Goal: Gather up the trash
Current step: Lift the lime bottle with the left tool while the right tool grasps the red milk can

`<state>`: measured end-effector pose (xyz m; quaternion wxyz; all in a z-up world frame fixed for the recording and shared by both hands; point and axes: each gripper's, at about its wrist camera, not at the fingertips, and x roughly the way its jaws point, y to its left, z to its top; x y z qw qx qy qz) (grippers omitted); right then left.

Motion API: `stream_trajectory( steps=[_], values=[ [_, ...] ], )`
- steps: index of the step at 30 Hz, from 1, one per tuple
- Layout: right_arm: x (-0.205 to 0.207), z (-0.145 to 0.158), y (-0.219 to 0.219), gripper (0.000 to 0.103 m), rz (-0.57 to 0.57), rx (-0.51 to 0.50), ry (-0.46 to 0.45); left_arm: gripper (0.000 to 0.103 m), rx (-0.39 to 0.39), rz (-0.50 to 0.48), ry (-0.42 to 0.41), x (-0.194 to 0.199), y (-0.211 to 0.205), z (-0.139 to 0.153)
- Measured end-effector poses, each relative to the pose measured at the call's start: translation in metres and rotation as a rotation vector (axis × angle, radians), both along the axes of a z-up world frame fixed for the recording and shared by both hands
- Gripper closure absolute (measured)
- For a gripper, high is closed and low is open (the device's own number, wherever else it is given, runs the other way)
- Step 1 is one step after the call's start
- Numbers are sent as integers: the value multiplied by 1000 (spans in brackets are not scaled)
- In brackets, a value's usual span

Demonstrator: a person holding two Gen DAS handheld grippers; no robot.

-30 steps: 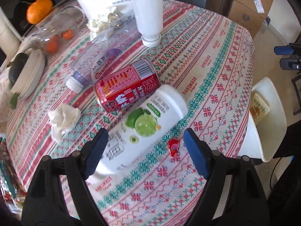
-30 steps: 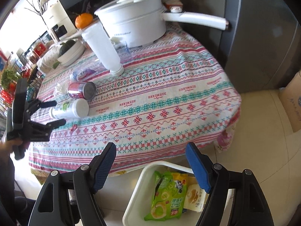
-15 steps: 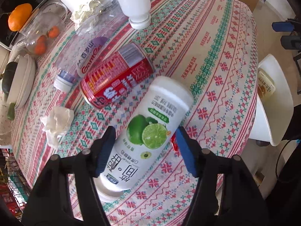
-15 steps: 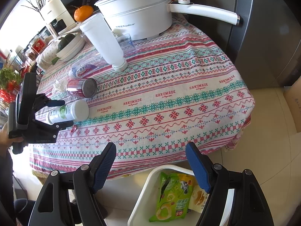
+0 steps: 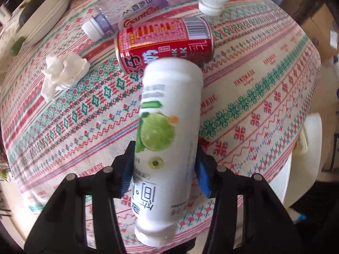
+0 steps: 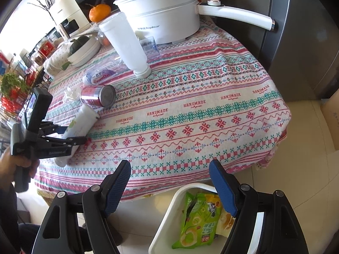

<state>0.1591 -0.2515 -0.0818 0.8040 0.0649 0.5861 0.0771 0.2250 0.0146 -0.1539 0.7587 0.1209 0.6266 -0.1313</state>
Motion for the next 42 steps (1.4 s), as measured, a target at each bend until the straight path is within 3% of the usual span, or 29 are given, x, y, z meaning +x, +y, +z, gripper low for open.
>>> stream_trajectory(
  steps=[4, 10, 13, 18, 27, 33, 42],
  values=[
    [-1, -2, 6, 25, 22, -72, -14, 52, -76, 95, -38, -19, 15, 3],
    [1, -2, 33, 25, 113, -132, -56, 52, -192, 217, -115, -66, 54, 49],
    [7, -2, 66, 25, 218, -164, -77, 52, -223, 273, -169, -85, 79, 62],
    [32, 4, 121, 25, 370, -184, -132, 52, -308, 371, -166, -64, 104, 69],
    [103, -18, 205, 25, 553, -286, -171, 52, -351, 420, -148, -58, 132, 69],
    [132, -47, 227, 25, 610, -340, -139, 52, -335, 435, -149, -56, 137, 66],
    [143, -82, 242, 27, 644, -382, -92, 52, -329, 435, -148, -61, 138, 66]
  ],
)
